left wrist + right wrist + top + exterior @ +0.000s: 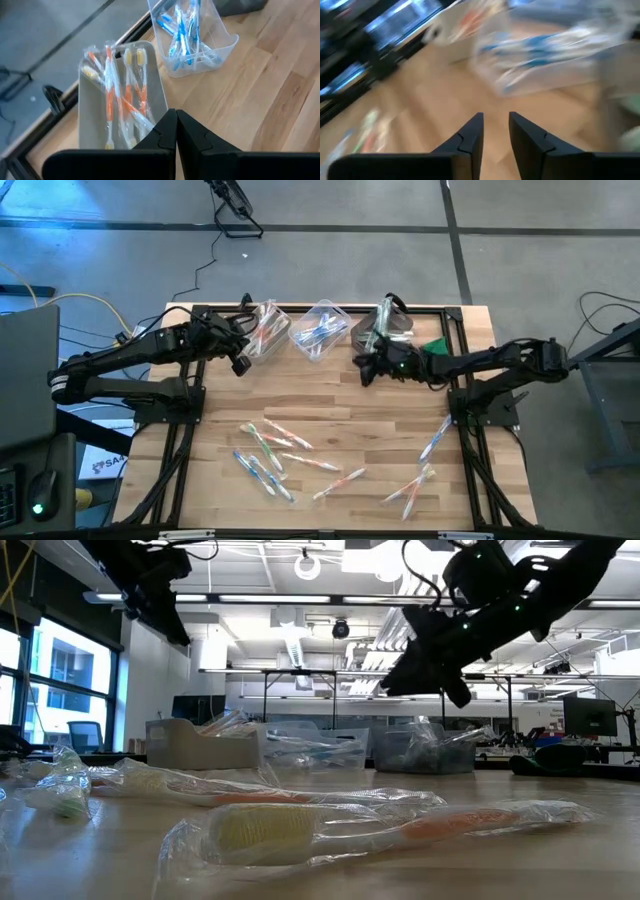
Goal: Pick & Place Toothbrushes
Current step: Put the blue toothbrush into the transparent bin
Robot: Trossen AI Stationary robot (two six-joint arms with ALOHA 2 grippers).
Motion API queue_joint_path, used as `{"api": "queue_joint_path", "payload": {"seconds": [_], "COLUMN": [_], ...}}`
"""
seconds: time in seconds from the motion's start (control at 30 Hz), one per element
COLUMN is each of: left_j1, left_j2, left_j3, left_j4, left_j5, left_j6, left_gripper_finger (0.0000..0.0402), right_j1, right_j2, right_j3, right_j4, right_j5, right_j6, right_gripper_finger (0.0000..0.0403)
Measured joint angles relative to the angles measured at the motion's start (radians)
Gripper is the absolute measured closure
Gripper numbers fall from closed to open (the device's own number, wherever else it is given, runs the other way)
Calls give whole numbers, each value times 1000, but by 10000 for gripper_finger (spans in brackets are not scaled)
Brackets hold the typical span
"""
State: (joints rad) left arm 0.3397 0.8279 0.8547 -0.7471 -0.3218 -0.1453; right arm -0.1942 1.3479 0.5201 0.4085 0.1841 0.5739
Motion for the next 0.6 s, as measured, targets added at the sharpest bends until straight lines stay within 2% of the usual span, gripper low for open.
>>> {"api": "queue_joint_path", "payload": {"seconds": [0.17,0.33,0.47,0.6], "left_j1": [-5,-63,-111,-146], "left_j2": [6,-11,-16,-14], "left_j3": [-3,-117,-220,-277], "left_j4": [13,252,423,462], "left_j5": [0,12,97,159], "left_j6": [-74,46,70,65], "left_gripper_finger": [400,400,401,401], "right_j1": [99,184,258,319], "right_j2": [0,0,-6,-29], "right_j3": [0,0,0,0], "right_j4": [7,37,29,-16], "right_j5": [-63,-115,-107,-32], "right_j6": [-3,-56,-73,-8], "right_gripper_finger": [343,358,370,386]}}
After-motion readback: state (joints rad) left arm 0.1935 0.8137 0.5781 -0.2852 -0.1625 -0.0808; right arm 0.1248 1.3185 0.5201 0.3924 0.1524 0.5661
